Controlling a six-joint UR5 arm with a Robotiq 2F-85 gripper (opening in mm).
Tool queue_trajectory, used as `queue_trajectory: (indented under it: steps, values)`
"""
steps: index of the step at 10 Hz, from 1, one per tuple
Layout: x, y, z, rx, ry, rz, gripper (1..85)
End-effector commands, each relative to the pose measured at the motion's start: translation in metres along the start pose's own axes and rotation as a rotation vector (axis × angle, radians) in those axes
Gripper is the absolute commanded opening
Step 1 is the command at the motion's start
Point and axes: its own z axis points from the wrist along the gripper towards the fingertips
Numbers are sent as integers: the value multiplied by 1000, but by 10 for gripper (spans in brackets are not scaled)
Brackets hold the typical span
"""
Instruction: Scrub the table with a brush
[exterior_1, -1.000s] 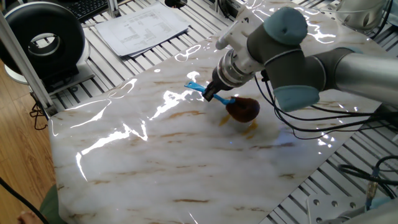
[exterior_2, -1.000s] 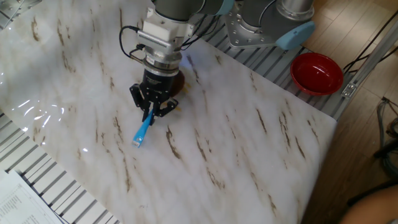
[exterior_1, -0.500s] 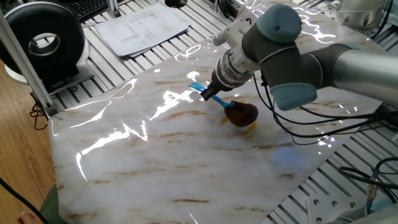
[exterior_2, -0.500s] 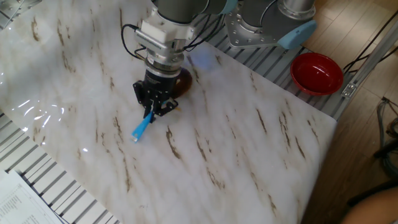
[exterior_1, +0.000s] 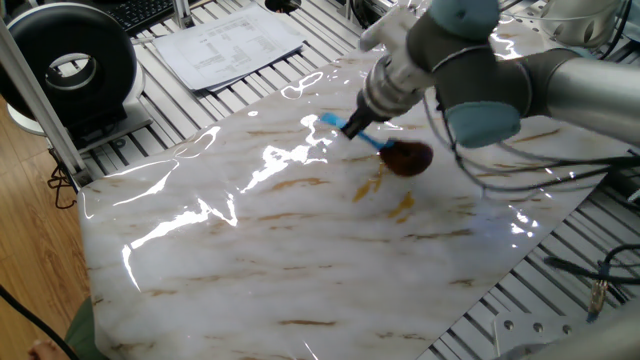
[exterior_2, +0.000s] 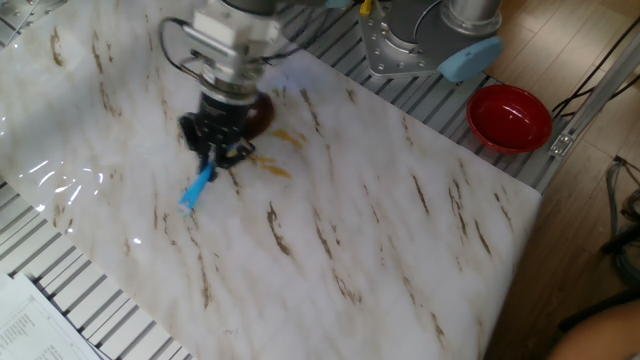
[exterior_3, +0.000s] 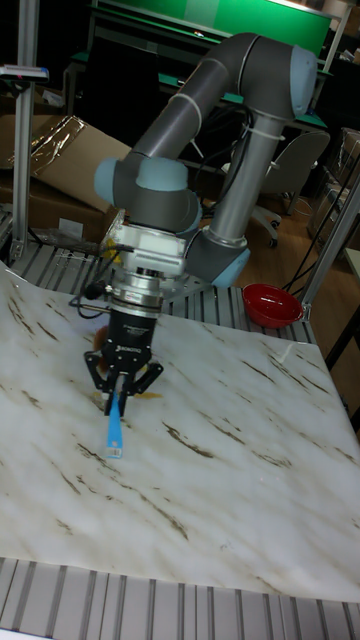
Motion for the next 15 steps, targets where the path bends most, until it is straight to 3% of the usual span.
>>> queue_trajectory:
  steps: [1, 2, 4, 5, 8, 11, 15]
  values:
    - [-26, -13, -8, -53, -131, -22, 10]
    - [-33, -13, -7, -51, -165, -34, 10]
    - [-53, -9, -13, -85, -263, -58, 10]
    - [-54, -10, -13, -92, -280, -68, 10]
    - [-42, -15, -16, -98, -318, -84, 10]
    - [-40, -5, -11, -102, -366, -55, 10]
    - [-31, 8, 2, -101, -370, 5, 10]
